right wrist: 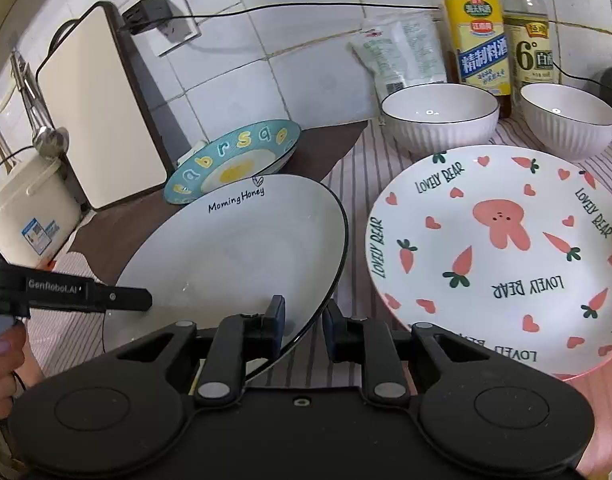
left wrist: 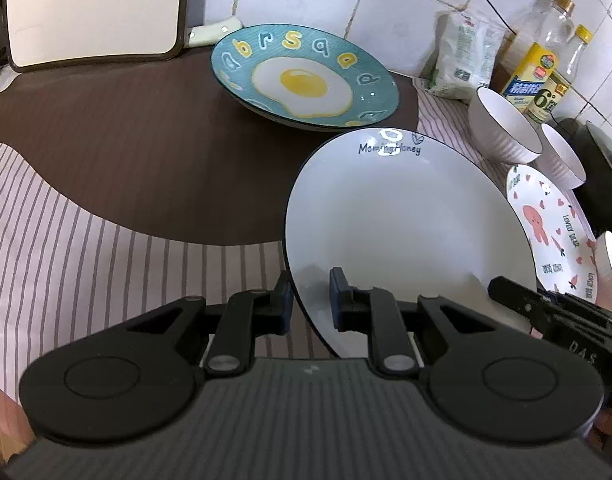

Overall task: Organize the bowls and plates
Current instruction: 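Grasp the rim of the white Morning Honey plate with the left gripper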

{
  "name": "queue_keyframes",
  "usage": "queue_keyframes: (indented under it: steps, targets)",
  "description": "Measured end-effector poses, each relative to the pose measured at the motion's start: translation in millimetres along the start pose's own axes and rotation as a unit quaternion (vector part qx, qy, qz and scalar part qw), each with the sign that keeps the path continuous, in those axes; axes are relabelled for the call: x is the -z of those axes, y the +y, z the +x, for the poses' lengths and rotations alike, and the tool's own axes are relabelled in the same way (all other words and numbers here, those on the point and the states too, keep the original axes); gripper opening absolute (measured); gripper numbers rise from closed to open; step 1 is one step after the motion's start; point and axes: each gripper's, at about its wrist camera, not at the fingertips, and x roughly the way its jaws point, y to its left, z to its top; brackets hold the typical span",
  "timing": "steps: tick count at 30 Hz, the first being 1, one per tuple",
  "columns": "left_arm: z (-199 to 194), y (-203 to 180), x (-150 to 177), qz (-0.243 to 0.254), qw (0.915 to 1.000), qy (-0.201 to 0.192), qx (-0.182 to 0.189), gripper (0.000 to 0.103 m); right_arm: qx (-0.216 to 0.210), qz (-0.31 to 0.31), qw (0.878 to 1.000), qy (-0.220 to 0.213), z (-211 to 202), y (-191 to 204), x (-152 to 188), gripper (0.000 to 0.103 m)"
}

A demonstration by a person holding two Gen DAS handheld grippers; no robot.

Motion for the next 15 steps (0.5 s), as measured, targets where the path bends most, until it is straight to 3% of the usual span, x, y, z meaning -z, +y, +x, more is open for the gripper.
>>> queue_keyframes:
  steps: [15]
  targets:
    - [12.2, 3.1, -4.9, -0.028, 0.9992, 0.027, -0.003, 0.017, 0.034, -0.007, 0.999, 0.015, 6.1, 5.7, -4.2, 0.024]
